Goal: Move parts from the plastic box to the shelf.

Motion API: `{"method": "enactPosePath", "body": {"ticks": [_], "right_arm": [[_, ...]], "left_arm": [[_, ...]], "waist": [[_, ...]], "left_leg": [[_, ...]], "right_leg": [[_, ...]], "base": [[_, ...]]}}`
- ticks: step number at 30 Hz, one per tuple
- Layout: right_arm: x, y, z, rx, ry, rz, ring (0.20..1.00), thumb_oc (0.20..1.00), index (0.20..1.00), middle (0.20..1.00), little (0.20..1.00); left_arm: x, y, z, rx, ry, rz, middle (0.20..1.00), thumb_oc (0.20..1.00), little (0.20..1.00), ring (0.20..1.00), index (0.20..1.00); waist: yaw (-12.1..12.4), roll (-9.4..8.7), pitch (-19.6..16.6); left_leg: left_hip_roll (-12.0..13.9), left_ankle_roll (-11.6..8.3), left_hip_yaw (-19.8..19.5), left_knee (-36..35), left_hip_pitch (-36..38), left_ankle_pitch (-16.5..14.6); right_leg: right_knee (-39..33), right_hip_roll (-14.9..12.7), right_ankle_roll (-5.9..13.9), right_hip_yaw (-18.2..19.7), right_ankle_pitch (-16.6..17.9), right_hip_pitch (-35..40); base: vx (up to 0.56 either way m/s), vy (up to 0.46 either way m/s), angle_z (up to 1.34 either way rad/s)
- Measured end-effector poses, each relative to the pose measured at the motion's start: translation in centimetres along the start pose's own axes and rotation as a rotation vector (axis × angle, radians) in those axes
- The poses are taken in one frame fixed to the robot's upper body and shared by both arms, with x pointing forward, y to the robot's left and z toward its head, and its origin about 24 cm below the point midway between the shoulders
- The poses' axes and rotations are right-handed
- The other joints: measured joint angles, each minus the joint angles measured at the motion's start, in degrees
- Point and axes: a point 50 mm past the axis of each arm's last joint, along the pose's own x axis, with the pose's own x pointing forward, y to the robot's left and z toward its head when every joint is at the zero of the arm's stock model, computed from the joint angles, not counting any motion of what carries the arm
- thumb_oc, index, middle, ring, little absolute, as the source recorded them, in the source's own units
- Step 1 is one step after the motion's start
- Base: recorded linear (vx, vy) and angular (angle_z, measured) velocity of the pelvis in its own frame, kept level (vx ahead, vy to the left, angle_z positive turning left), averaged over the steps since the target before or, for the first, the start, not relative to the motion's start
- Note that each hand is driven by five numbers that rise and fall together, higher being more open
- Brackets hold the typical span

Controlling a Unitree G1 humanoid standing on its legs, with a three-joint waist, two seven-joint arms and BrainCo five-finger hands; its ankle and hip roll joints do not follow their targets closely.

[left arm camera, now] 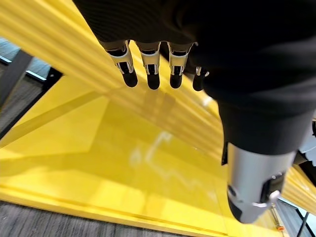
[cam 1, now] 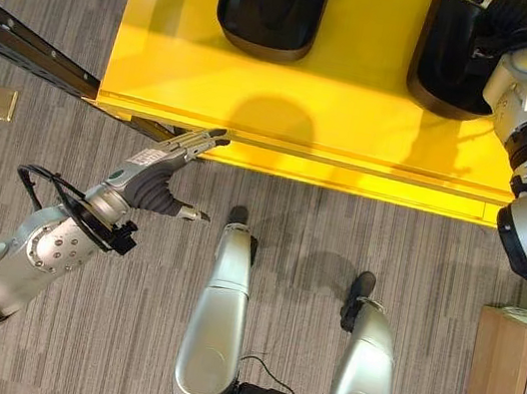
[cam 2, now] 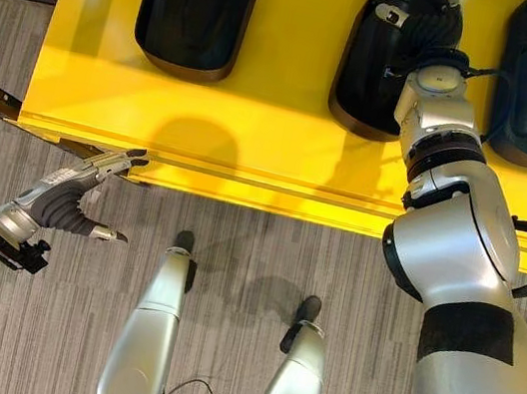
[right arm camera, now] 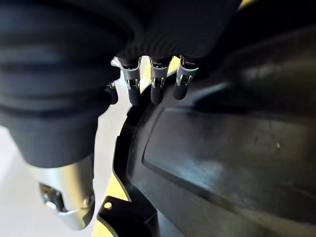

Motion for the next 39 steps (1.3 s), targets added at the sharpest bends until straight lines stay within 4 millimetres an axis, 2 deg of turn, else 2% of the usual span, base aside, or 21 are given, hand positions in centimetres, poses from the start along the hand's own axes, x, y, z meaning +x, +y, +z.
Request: {"method": "enactPosePath", "body": {"ticks": [8,16,18,27,31,39], "right_arm": [[0.1,-0.1,1.5,-0.026,-0.037,-0.002,1.0,1.0,1.0,1.0,1.0],[0.2,-0.3,1.8,-0.072,-0.049,0.006,1.0,1.0,1.0,1.0,1.0],[0.2,-0.3,2.1,-0.094,-0.06,0.012,1.0,1.0,1.0,1.0,1.0],[0.3,-0.8,2.9,-0.151,-0.086,0.012,1.0,1.0,1.0,1.0,1.0],[0.2,-0.8,2.9,-0.199,-0.092,0.013,1.0,1.0,1.0,1.0,1.0],[0.2,-0.3,2.5,-0.425,-0.105,0.047,1.0,1.0,1.0,1.0,1.0]], "left_arm": [[0.1,0.0,0.0,0.0,-0.003,0.002,1.0,1.0,1.0,1.0,1.0],[0.1,-0.1,0.0,-0.003,0.0,-0.001,1.0,1.0,1.0,1.0,1.0],[0.1,-0.1,0.0,-0.002,-0.003,0.004,1.0,1.0,1.0,1.0,1.0],[0.1,-0.1,0.0,-0.003,-0.003,0.004,1.0,1.0,1.0,1.0,1.0],[0.1,-0.1,0.0,-0.003,-0.003,0.004,1.0,1.0,1.0,1.0,1.0],[0.1,-0.1,0.0,-0.003,-0.002,0.003,1.0,1.0,1.0,1.0,1.0]], "waist": [[0.13,-0.01,0.01],[1.22,-0.01,0.01],[1.02,-0.03,0.02],[1.45,-0.1,-0.02],[1.47,-0.11,-0.02],[1.43,-0.23,0.0]], "left_leg": [[-0.69,0.25,-0.19,-0.04,-1.19,0.46],[-0.95,0.25,-0.61,-0.03,-1.54,0.76],[-1.15,0.46,-0.79,-0.02,-1.62,0.1],[-1.53,0.03,-1.45,-0.04,-1.9,0.62],[-1.52,0.03,-1.48,-0.05,-1.94,0.63],[-1.52,0.04,-1.58,0.02,-1.94,0.63]], "right_leg": [[0.23,-0.63,0.31,-0.4,-0.16,-0.81],[0.65,-0.74,0.45,-0.74,-0.42,-0.92],[1.02,-0.94,0.43,-0.88,-0.91,-0.99],[1.14,-0.99,0.47,-1.26,-1.15,-1.0],[1.13,-0.99,0.48,-1.33,-1.15,-0.99],[1.09,-0.98,0.47,-1.34,-1.15,-0.97]], "base": [[0.03,0.007,0.05],[0.02,0.005,0.03],[0.01,0.002,0.05],[0.01,0.001,0.02],[0.0,0.0,0.0],[0.0,0.0,0.0]]}}
